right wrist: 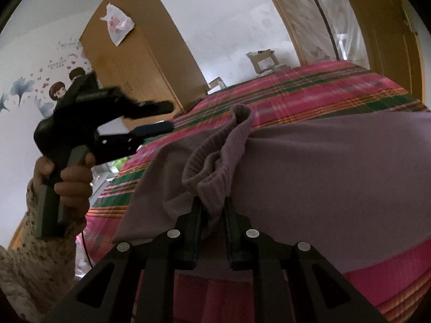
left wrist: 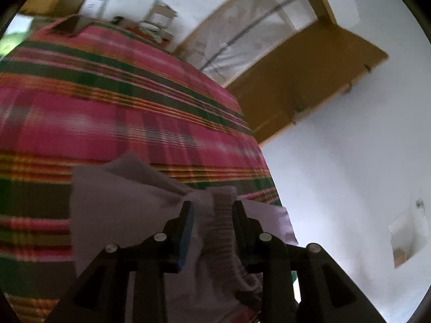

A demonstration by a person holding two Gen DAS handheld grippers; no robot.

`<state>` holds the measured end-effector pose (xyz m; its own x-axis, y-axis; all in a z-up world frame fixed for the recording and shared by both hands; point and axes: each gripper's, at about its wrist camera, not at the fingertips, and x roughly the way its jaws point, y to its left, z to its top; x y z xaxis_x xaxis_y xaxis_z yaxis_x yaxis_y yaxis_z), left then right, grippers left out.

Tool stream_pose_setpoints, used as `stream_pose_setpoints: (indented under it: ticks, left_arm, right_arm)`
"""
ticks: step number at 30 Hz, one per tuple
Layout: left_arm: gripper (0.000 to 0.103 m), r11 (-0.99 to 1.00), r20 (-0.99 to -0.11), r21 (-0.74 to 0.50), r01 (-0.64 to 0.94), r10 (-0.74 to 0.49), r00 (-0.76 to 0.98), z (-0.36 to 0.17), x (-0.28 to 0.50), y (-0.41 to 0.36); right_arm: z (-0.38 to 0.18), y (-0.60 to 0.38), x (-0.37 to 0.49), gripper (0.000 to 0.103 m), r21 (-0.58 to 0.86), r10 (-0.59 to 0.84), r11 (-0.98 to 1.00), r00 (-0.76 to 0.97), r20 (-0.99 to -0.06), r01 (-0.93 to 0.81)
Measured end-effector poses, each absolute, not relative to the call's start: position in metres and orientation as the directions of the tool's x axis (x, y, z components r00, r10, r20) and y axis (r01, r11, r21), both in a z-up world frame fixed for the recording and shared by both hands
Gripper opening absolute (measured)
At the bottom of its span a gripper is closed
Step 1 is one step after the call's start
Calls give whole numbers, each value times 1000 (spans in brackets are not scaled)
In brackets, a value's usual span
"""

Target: Fold clothes

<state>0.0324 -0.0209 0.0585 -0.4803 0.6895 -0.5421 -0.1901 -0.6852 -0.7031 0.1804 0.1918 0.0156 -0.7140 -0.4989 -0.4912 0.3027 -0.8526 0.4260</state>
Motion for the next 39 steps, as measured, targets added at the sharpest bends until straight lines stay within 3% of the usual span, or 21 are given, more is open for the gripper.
stream_pose_setpoints:
  ticks: [7,11,20,24,25,27,28,36,39]
  left_arm:
    - [29,-690,-541,-716,-107,645,-539,47,46,-56]
    - [29,-698,-551,-712,-77,623,-556,40,51,-66]
    - [29,-693,-569,-720,-28,613,-548,23,57,-76]
    - [29,-700,-578,-714,-12,600,-553,19,61,-81]
    - [29,-699,-579,-715,-9,599,-553,18,62,-82]
    - [29,-698,-581,-716,-3,599,-552,17,63,-84]
    - [29,-698,-581,-716,-2,598,-552,16,64,-84]
    - [30,-697,-587,-717,14,593,-551,12,63,-85]
    - [30,-695,-592,-719,18,599,-539,8,61,-84]
  right_arm:
    - [8,216,179,25,428,-438,-878,-720,-538,214]
    - [20,233,177,28,403,-388,-897,-762,-518,182]
    - [30,208,143,36,402,-532,-842,-670,-517,359]
    - [20,195,133,37,372,-527,-849,-629,-571,375]
    - [18,193,133,35,360,-516,-856,-629,-582,371]
    - [19,195,137,18,353,-510,-860,-643,-571,368]
    - [22,196,138,13,357,-513,-858,-645,-567,369]
    - [31,221,147,11,472,-557,-821,-633,-537,322]
    - [16,217,141,15,444,-515,-851,-608,-604,280]
